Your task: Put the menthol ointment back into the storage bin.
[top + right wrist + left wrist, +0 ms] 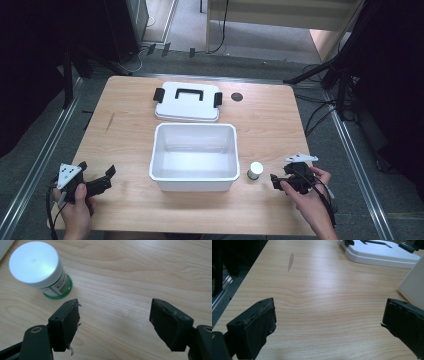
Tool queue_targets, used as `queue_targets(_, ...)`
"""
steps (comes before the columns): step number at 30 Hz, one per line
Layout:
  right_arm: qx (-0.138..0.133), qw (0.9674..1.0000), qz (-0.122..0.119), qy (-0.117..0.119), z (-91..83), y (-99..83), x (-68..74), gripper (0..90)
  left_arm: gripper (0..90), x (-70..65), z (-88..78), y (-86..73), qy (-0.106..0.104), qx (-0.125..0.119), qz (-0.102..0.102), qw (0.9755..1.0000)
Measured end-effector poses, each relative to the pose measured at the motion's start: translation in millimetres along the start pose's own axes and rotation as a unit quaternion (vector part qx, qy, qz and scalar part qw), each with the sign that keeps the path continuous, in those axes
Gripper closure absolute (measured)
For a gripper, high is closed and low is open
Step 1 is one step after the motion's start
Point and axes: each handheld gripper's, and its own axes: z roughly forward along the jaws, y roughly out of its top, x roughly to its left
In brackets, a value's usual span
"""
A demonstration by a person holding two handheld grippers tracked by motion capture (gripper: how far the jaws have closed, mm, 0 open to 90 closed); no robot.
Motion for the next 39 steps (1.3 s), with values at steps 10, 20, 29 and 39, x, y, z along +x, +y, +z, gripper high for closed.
queue_targets(10,0.101,0.9905,-0.078,0.053,5.4,24.9,17.9,29.7,0.0,0.0,0.1,0.0,0.000,0.001,0.000,1.0000)
queue_targets(20,0.171,0.9779,-0.091,0.077,15.2,54.9,38.2,30.8,0.0,0.0,-0.2,-0.1,0.001,-0.001,-0.001,1.0000)
queue_targets(29,0.184,0.9731,-0.105,0.090,26.4,73.7,45.4,40.4,0.0,0.6,-0.5,-0.1,0.000,-0.002,-0.004,1.0000)
queue_targets(39,0.203,0.9652,-0.137,0.092,22.2,85.6,49.0,51.7,0.0,0.7,-0.4,-0.1,-0.001,-0.001,-0.005,1.0000)
